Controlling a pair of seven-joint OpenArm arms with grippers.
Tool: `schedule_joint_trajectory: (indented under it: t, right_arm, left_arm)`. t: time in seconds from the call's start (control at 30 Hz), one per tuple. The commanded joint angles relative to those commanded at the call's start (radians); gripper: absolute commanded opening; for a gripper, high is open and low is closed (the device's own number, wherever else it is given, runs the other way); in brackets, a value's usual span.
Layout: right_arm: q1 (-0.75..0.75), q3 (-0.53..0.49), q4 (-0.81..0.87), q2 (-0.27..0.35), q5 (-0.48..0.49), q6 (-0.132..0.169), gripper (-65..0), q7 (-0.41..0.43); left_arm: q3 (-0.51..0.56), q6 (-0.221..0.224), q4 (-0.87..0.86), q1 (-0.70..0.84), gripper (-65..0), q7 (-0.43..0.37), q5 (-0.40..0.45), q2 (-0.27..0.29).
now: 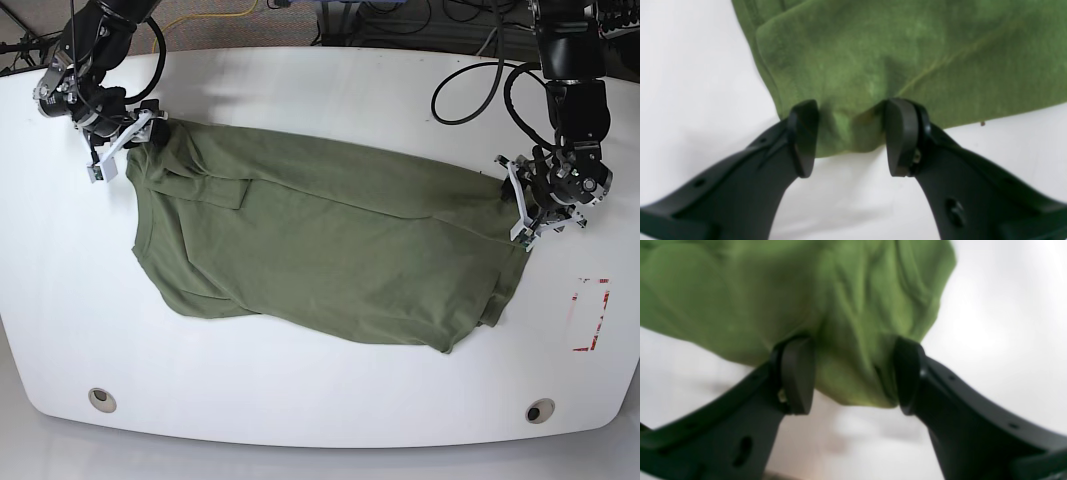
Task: Fold the T-shirt properly
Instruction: 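Drag the held shirt edge away from the table center with both grippers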
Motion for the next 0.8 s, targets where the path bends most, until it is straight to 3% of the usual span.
schedule_joint_trajectory:
  t: [0.2,0.47,0.8]
  right_arm:
    - [0.002,0.000,-0.021,0.020,0.000,0.000,-34.1,0.002]
    - [-0.005,-0.034,-0.021,0.032,0.000,0.000,-59.3,0.000]
    - [-0.058,-0.072,0.043,0.066,0.000,0.000,-60.7,-0.028]
  left_arm:
    - [-0.003,0.000,0.000,0.008,-35.4,0.000,0.000,0.000]
    - [-0.005,0.000,0.003,0.029,-35.6,0.031,0.000,0.000]
    - [-0.089,0.000,0.170,0.180,-35.3,0.092,0.000,0.002]
